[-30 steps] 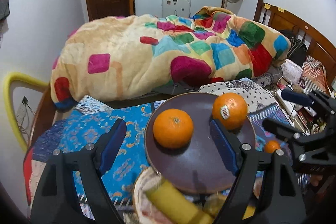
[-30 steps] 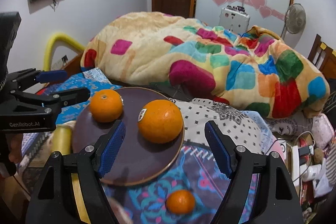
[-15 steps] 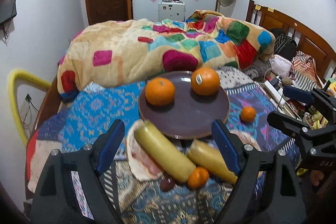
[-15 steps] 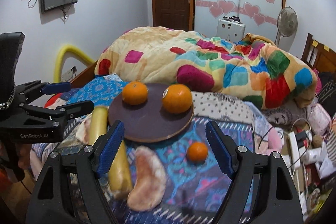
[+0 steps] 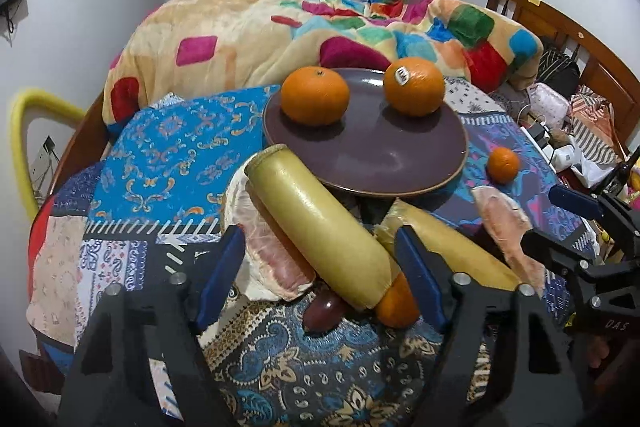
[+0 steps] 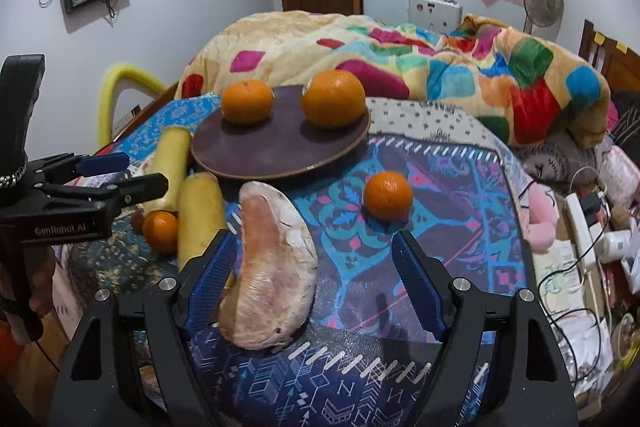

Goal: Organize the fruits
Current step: 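Grasp the pink pomelo segment with the right gripper while the left gripper grasps a yellow corn cob, then lift the corn cob with the left gripper toward the plate while the right gripper holds the pomelo, then lower the corn cob onto the plate with the left gripper while the right gripper carries the pomelo there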

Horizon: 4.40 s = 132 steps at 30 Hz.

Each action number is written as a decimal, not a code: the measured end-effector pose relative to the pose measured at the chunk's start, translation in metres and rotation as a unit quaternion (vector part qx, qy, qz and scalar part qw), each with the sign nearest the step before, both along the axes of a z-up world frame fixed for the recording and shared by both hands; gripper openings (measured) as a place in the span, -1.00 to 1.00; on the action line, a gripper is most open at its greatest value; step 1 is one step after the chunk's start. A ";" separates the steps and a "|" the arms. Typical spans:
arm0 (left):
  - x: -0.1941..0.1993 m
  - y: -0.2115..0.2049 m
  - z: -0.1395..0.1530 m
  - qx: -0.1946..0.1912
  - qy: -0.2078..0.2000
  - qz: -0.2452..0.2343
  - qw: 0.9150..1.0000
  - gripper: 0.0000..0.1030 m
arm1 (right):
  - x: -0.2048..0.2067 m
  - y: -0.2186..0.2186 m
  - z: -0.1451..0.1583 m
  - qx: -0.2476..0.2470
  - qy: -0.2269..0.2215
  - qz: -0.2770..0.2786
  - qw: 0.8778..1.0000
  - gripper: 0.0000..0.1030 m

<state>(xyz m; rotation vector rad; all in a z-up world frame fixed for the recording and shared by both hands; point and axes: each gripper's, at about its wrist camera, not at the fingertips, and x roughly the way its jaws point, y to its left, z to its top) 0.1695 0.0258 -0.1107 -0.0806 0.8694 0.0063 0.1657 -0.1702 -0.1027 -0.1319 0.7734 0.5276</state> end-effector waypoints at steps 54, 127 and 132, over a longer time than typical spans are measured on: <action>0.015 0.005 0.022 -0.004 -0.021 0.004 1.000 -0.04 | 0.009 0.001 0.002 -0.004 -0.009 0.020 1.000 -0.54; 0.047 -0.031 0.012 0.040 0.024 -0.094 0.994 -0.34 | 0.010 -0.013 -0.022 -0.081 0.022 0.041 0.996 -0.21; 0.066 -0.038 -0.002 0.047 0.060 -0.107 0.991 -0.33 | 0.010 -0.016 -0.024 -0.068 0.021 0.046 0.996 -0.25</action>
